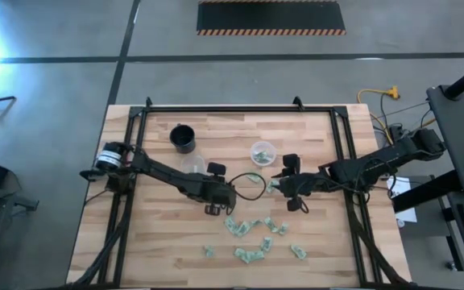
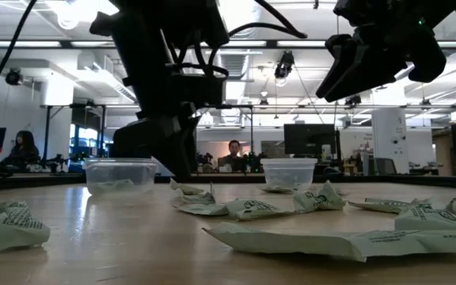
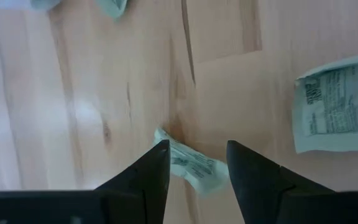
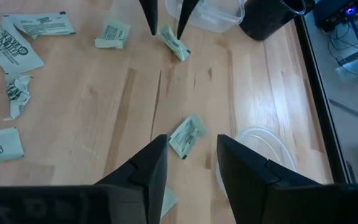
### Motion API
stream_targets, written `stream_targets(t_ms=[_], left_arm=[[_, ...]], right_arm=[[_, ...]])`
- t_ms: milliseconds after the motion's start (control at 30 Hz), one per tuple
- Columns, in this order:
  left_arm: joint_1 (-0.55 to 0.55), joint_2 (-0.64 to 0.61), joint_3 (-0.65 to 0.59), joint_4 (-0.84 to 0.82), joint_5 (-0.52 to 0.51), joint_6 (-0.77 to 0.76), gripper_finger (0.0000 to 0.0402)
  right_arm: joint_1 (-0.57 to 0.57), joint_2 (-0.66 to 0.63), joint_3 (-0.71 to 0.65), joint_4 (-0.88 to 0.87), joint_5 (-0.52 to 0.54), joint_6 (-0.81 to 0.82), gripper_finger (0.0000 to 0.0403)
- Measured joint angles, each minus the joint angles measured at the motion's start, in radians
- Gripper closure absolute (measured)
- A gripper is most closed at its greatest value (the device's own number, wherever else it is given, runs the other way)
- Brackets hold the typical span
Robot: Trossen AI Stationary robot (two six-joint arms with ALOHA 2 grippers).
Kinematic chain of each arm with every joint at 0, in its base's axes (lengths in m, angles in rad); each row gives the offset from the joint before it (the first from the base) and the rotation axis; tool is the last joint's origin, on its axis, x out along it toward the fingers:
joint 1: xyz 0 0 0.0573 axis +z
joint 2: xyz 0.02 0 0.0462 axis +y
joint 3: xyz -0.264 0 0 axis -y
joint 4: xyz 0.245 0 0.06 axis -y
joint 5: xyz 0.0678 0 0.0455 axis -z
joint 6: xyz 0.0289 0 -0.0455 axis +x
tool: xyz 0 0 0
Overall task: Pick and place items into bin
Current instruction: Put the stevia packet into the left transparent bin
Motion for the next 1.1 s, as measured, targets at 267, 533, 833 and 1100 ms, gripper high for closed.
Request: stream_targets(t_ms=[267,533,833,1100], left_arm=[[0.005,0.007,-0.013,0.0,0.042,-0.007,0.0259],[0.006,0.011,-0.032,0.001,0.017,-0.01,0.026],[0.022,0.027,-0.031,0.004,-0.004,-0.033,0.0282],[0.03,0.046,-0.028,0.009,-0.006,-0.033,0.0302]], right_arm=[[0.0,0.0,0.0,0.0,-0.004,0.0,0.0281],[0.0,0.0,0.0,0.0,-0.005,0.0,0.028],[0.0,0.0,0.0,0.001,-0.008,0.0,0.0289],[0.0,0.0,0.0,0.0,-0.008,0.0,0.0287]])
